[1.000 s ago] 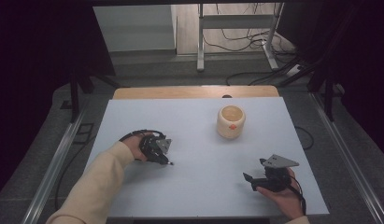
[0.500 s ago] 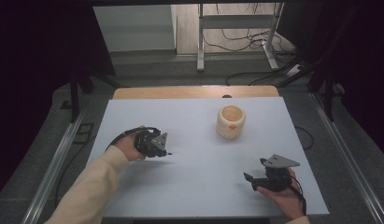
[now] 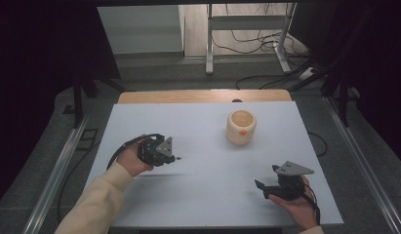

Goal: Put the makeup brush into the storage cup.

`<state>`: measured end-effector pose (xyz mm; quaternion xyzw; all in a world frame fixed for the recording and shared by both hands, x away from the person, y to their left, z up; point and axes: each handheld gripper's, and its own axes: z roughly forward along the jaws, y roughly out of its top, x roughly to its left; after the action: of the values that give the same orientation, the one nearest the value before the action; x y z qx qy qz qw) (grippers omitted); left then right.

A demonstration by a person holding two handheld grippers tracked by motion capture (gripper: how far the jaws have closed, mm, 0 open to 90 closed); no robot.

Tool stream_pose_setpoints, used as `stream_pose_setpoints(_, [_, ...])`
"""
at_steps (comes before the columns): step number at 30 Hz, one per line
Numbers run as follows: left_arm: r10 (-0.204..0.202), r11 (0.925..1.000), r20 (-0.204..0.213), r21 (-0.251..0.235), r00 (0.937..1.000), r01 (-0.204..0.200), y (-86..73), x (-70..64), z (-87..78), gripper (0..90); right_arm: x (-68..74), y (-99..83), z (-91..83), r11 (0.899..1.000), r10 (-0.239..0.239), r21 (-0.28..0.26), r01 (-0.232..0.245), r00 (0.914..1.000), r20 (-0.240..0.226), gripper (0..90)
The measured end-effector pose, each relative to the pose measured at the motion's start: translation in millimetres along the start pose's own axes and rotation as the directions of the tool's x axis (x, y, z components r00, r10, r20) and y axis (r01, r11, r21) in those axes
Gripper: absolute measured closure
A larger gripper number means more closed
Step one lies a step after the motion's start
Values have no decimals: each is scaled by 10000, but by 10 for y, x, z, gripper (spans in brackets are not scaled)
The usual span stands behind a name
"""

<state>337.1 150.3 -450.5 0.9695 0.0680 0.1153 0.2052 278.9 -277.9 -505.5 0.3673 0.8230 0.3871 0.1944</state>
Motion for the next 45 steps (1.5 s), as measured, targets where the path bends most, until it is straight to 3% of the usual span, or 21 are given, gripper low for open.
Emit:
stream_pose_setpoints(12, [-1034, 9943, -431, -317, 9937, 1021, 8, -125, -196, 839, 14, 6, -3, 10000, 36, -33, -36, 10000, -23, 141])
stream_pose_setpoints(17, [-1519, 9874, -443, -510, 9874, 1497, -35, -162, -232, 839, 18, 7, -9, 10000, 12, -60, -12, 10000, -8, 142])
stream_pose_setpoints(21, [-1972, 9791, -545, -605, 9788, 1939, -64, -167, -267, 839, 19, 11, -5, 10000, 30, -65, -30, 10000, 5, 143])
stream_pose_setpoints(23, [-2248, 9714, -339, -865, 9738, 2212, -87, -166, -280, 838, 20, 11, -7, 10000, 34, -78, -34, 10000, 9, 143])
stream_pose_setpoints(30, [-3261, 9357, 94, -1392, 9453, 3242, -132, -209, -280, 839, 15, 15, -33, 9998, 114, -176, -113, 9999, 43, 143])
stream_pose_setpoints(32, [-3320, 9321, 185, -1467, 9431, 3310, -136, -211, -283, 838, 16, 16, -34, 9998, 112, -176, -111, 9999, 44, 143])
stream_pose_setpoints(36, [-3664, 9106, 554, -1836, 9288, 3701, -158, -209, -312, 838, 17, 19, -34, 9997, 130, -183, -130, 9999, 17, 143])
stream_pose_setpoints(39, [-3895, 8996, 515, -1930, 9196, 3918, -156, -219, -326, 839, 19, 20, -30, 9998, 122, -182, -122, 9999, 2, 144])
stream_pose_setpoints(40, [-4187, 8815, 557, -2149, 9064, 4204, -165, -229, -333, 838, 23, 24, -36, 9997, 143, -212, -143, 9999, -19, 143])
stream_pose_setpoints(41, [-4187, 8815, 557, -2149, 9064, 4204, -165, -229, -333, 838, 23, 24, -36, 9997, 143, -212, -143, 9999, -19, 143])
stream_pose_setpoints(44, [-4522, 8562, 712, -2445, 8891, 4551, -201, -258, -346, 838, 24, 25, -42, 9996, 145, -242, -146, 9999, -47, 143])
stream_pose_setpoints(45, [-4522, 8562, 712, -2445, 8891, 4551, -201, -258, -346, 838, 24, 25, -42, 9996, 145, -242, -146, 9999, -47, 143])
